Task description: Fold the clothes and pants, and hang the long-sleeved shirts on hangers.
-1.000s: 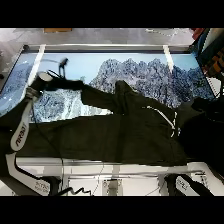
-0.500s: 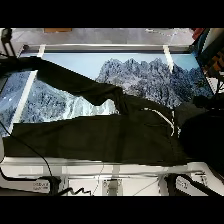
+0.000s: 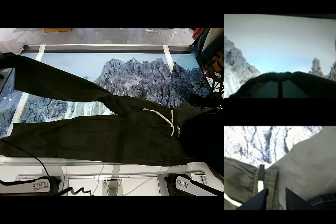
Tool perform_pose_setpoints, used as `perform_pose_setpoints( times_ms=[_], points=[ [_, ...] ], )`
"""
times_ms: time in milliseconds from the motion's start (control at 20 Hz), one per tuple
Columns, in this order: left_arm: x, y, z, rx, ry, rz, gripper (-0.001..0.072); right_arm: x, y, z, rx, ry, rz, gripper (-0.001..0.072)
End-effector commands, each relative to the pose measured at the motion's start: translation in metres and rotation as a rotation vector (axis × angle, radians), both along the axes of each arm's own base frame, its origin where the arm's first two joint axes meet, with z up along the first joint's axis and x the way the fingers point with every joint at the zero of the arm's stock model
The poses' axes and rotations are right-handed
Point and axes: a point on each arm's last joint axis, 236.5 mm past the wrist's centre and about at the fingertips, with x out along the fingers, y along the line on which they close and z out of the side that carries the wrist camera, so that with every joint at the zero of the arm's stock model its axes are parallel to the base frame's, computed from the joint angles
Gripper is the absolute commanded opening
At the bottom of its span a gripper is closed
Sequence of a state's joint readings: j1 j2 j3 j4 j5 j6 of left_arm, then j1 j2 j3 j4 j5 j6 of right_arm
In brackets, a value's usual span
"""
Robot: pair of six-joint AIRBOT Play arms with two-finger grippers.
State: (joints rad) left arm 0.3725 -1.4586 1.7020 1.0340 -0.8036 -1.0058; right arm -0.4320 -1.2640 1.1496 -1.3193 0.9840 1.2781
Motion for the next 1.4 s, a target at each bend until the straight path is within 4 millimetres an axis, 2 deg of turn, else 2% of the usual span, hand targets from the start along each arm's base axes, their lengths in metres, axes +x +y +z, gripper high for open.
perform_pose_setpoints(
  times_ms=[0, 150, 300, 500, 550, 700, 800, 900, 950, 1000, 1050, 1100, 1150, 1350],
  points=[
    [-0.017, 0.03, 0.035, 0.164, -0.059, 0.08, 0.0018, 0.003, 0.001, 0.001, -0.014, -0.011, 0.033, 0.0261],
    [-0.028, 0.044, 0.028, 0.229, -0.003, 0.098, 0.0019, 0.003, 0.003, 0.0, -0.004, -0.012, 0.032, 0.0261],
    [-0.029, 0.041, -0.001, 0.202, 0.089, 0.068, 0.0019, 0.005, 0.013, -0.002, 0.047, -0.023, 0.027, 0.0261],
    [-0.034, 0.039, -0.071, 0.158, 0.297, 0.014, 0.0019, 0.0, 0.028, -0.019, 0.073, 0.007, 0.044, 0.0261],
    [-0.042, 0.045, -0.093, 0.177, 0.382, 0.008, 0.0019, -0.001, 0.031, -0.023, 0.074, 0.012, 0.051, 0.0261],
    [-0.074, 0.084, -0.15, 0.239, 0.639, 0.112, 0.0019, -0.003, 0.044, -0.036, 0.07, 0.025, 0.087, 0.0261],
    [-0.084, 0.099, -0.173, 0.251, 0.725, 0.148, 0.0019, -0.005, 0.053, -0.044, 0.073, 0.038, 0.102, 0.0261],
    [-0.084, 0.102, -0.19, 0.239, 0.756, 0.144, 0.0019, -0.007, 0.061, -0.049, 0.077, 0.05, 0.121, 0.0261],
    [-0.083, 0.102, -0.197, 0.235, 0.769, 0.14, 0.006, -0.007, 0.064, -0.049, 0.075, 0.051, 0.131, 0.0261],
    [-0.083, 0.102, -0.204, 0.231, 0.78, 0.137, 0.0267, -0.006, 0.067, -0.049, 0.075, 0.05, 0.137, 0.0261],
    [-0.083, 0.102, -0.207, 0.217, 0.787, 0.149, 0.0518, -0.006, 0.069, -0.049, 0.074, 0.05, 0.144, 0.0261],
    [-0.085, 0.108, -0.208, 0.197, 0.788, 0.206, 0.0559, -0.006, 0.071, -0.049, 0.074, 0.05, 0.148, 0.0261],
    [-0.089, 0.115, -0.207, 0.181, 0.794, 0.266, 0.0559, -0.005, 0.072, -0.049, 0.078, 0.05, 0.148, 0.0261],
    [-0.13, 0.144, -0.213, 0.059, 0.884, 0.455, 0.0557, -0.006, 0.072, -0.049, 0.08, 0.054, 0.149, 0.0261]
  ],
)
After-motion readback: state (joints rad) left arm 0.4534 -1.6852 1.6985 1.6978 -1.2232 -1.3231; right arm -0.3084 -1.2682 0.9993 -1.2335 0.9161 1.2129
